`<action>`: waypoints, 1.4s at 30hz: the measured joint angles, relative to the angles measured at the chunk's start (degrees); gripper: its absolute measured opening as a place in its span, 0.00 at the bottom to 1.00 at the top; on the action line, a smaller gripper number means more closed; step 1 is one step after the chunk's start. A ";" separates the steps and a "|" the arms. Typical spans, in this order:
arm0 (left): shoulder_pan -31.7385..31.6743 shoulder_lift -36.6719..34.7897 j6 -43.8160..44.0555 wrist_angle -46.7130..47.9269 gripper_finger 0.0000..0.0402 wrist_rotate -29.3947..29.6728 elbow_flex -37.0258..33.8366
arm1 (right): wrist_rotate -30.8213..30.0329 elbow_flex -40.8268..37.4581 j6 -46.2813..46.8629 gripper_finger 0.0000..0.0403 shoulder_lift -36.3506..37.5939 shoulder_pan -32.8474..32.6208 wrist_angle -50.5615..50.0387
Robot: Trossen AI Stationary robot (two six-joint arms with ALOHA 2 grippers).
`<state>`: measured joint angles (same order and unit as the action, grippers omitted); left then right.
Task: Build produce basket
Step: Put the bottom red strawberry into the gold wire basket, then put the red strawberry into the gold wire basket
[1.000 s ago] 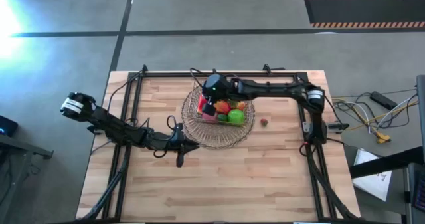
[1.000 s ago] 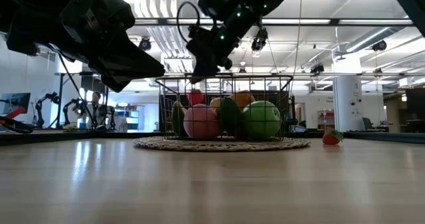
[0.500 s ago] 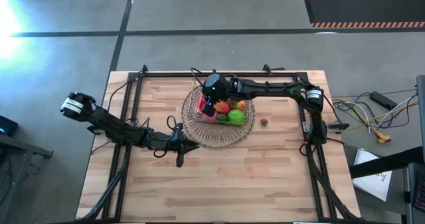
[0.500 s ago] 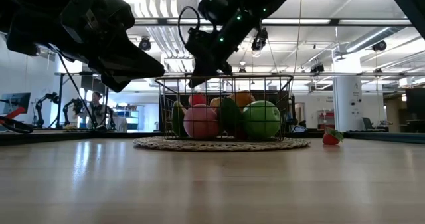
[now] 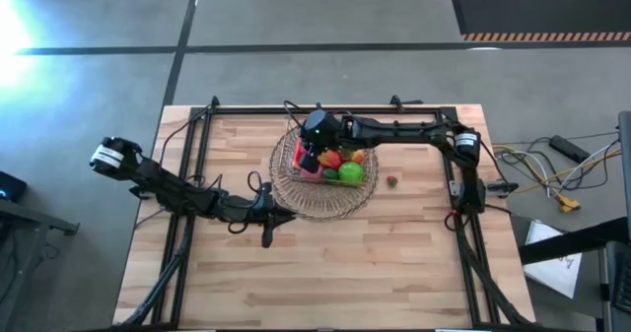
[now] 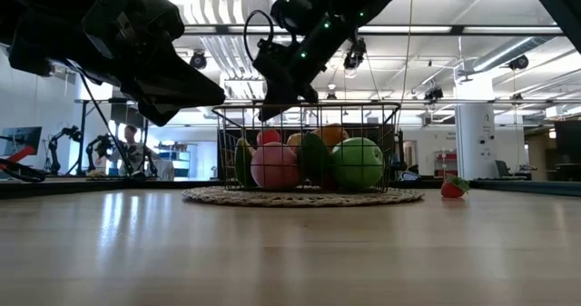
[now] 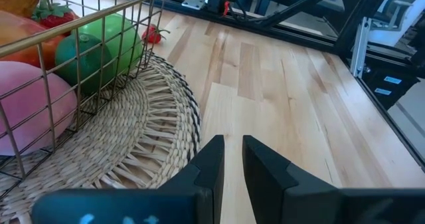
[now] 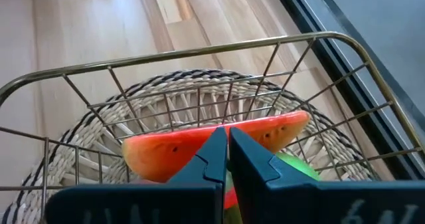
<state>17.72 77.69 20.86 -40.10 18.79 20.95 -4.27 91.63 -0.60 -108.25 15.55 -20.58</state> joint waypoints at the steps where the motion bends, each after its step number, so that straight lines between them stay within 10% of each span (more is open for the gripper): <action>1: 0.00 0.00 0.00 -0.01 0.10 0.00 0.00 | -0.01 -0.09 0.46 0.02 0.00 0.00 0.03; 14: 0.00 0.00 1.23 -0.13 0.10 0.00 0.00 | -0.18 -3.91 0.63 0.04 0.00 0.00 2.43; 24: 0.00 0.00 1.36 -0.13 0.10 0.00 0.00 | -0.23 -3.91 -3.74 0.33 1.55 -0.02 2.25; 42: 0.00 0.00 1.48 -0.09 0.10 -0.02 0.02 | -2.72 -15.80 -1.90 0.41 25.24 -7.28 -7.54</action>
<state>17.72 77.69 22.34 -40.19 18.76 20.97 -6.99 75.83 -2.49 -83.00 8.27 -28.12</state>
